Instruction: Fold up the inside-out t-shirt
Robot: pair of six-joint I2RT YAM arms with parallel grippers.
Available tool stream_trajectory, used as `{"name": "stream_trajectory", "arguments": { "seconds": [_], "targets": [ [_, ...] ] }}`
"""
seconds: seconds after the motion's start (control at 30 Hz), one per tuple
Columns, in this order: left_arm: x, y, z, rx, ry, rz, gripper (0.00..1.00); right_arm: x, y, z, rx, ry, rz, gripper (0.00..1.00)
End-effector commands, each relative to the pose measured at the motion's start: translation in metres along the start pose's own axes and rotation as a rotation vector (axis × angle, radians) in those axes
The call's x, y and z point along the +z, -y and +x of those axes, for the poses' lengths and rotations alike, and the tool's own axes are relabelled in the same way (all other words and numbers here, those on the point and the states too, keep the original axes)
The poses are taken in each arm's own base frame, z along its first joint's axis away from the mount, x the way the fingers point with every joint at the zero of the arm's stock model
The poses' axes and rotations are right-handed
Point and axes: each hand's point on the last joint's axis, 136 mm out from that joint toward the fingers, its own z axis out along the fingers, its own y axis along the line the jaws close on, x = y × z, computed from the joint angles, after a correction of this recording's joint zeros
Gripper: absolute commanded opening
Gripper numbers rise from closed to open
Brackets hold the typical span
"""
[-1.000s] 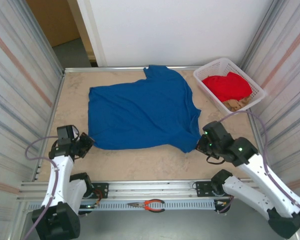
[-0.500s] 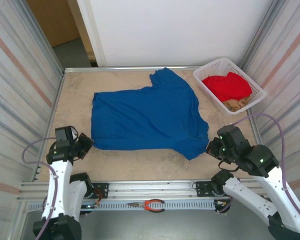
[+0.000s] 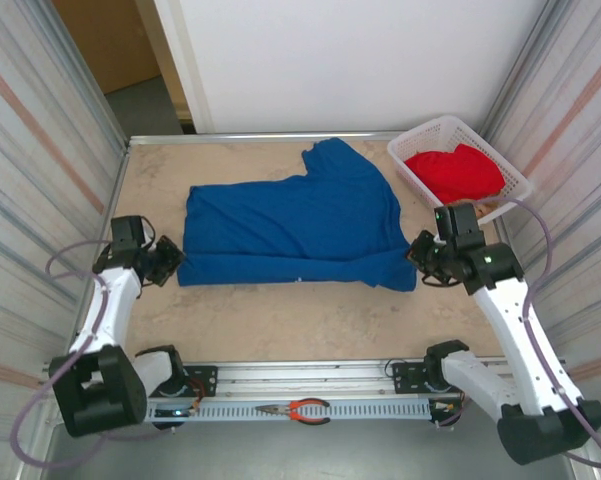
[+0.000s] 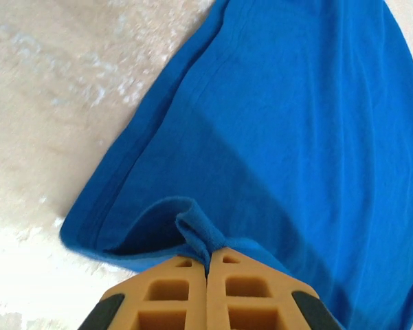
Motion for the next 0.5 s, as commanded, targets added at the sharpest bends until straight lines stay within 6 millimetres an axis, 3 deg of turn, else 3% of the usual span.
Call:
{"name": "stream_trajectory", "arguments": {
  "seconds": [0.0, 0.47],
  "targets": [
    [0.007, 0.012, -0.026, 0.067, 0.052, 0.002, 0.00, 0.016, -0.023, -0.019, -0.048, -0.004, -0.094, 0.00],
    [0.054, 0.023, -0.060, 0.084, 0.004, -0.046, 0.00, 0.090, -0.066, -0.086, -0.092, -0.061, -0.080, 0.00]
  ]
}}
